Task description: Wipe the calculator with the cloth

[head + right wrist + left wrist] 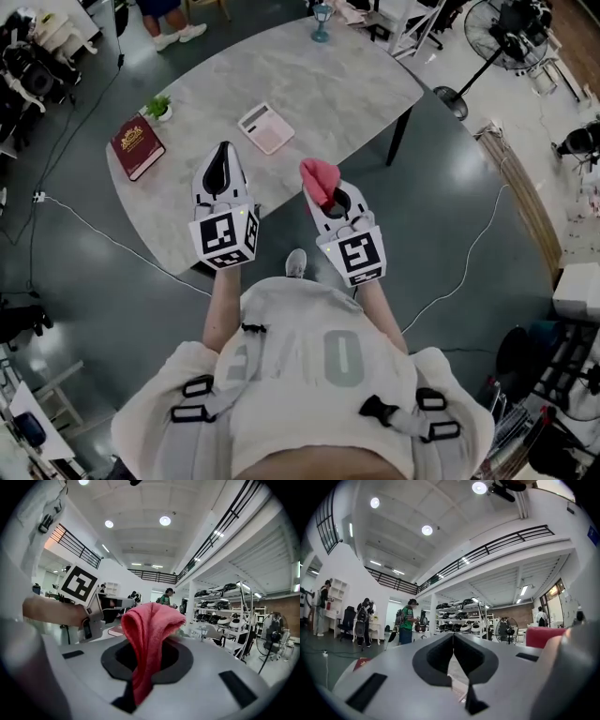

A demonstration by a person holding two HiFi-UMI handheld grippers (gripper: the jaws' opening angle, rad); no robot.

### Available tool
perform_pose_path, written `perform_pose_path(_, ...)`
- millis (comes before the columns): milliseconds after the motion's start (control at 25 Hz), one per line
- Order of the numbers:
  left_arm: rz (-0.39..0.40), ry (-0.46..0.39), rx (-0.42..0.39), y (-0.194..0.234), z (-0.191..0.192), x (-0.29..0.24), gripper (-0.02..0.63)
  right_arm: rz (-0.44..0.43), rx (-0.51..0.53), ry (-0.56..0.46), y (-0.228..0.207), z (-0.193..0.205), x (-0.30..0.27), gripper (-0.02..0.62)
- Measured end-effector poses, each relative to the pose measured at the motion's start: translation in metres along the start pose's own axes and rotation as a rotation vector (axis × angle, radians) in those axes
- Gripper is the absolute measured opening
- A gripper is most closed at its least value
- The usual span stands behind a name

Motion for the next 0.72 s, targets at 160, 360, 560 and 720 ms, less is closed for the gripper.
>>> perform_pose_path(160,-0.031,0.026,-0.005,0.009,0.006,-0.028,0.021,-0.004,-0.028,0.002,-0.026,0.002,-0.040,0.055)
perform_pose_path(360,-0.049,0.055,0.039,0.011,0.015,-0.052,0.021,-0.082,-0.076,-0.035,-0.051,0.008,-0.078,0.055)
perform_pose_path(560,-0.125,0.035,0.034,0.001,0.011,-0.069,0.021,-0.176,-0.073,-0.070,-0.076,0.003,-0.118,0.057)
perform_pose_path(720,-0.206,0.029,0.037,-0.009,0.013,-0.081,0.021,-0.217,-0.037,-0.092,-0.096,0.004,-0.145,0.057)
Point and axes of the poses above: the fingertips, and each gripper's own axes: x backward along the fingers, y to its left, z out of its underside, the point moved 9 cm from there along x, backward along the fingers, and after that the axes turned 13 degrees about z, right-handed, at the moved point
